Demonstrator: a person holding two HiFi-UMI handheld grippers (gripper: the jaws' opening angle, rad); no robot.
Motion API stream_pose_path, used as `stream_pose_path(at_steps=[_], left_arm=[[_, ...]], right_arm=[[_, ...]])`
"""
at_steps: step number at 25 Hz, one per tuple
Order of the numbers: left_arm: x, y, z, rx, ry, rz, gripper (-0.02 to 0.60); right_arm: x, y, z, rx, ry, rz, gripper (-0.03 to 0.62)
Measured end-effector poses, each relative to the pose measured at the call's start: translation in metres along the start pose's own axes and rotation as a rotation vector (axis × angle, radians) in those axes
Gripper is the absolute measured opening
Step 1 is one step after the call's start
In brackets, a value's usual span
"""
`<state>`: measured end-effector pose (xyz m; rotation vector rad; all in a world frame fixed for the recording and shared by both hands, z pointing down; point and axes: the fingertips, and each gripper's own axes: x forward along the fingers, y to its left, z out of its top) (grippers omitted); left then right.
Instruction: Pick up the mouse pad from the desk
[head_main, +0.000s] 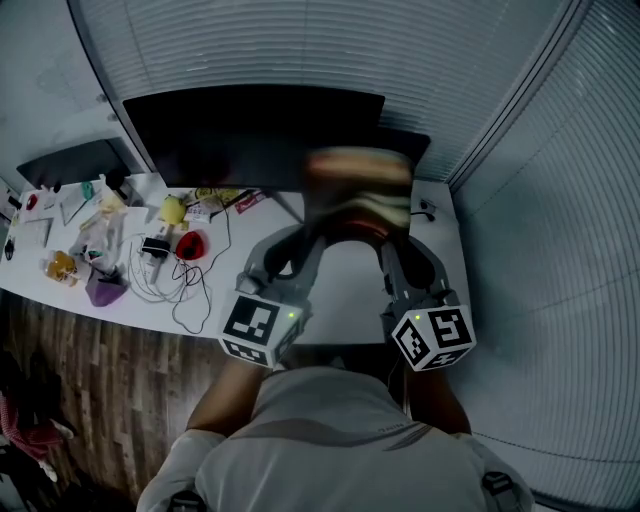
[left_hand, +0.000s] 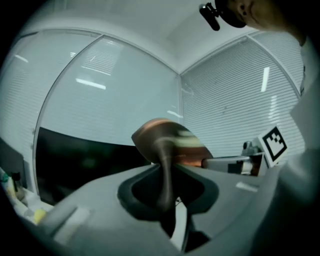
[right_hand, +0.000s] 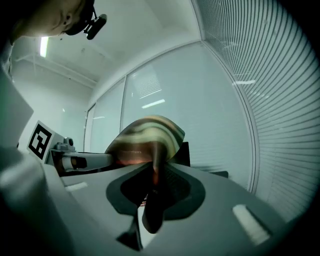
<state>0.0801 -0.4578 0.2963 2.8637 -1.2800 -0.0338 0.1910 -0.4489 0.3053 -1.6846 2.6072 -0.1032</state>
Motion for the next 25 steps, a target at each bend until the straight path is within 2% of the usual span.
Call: stream_pose_path(at_steps=[6,25], left_arm=[[0.001,-0.007,0.018,0.032,-0.035,-0.023,0.071],[0.012,0.005,0.011,0.002,-0.003,-0.034,0.069]], right_arm=[[-0.008,0.000,0.019,-0.012,-0.057,-0.012,0.051],[0.011,-0.001,0.013,-0.001,-0.031,0.011,0.049]])
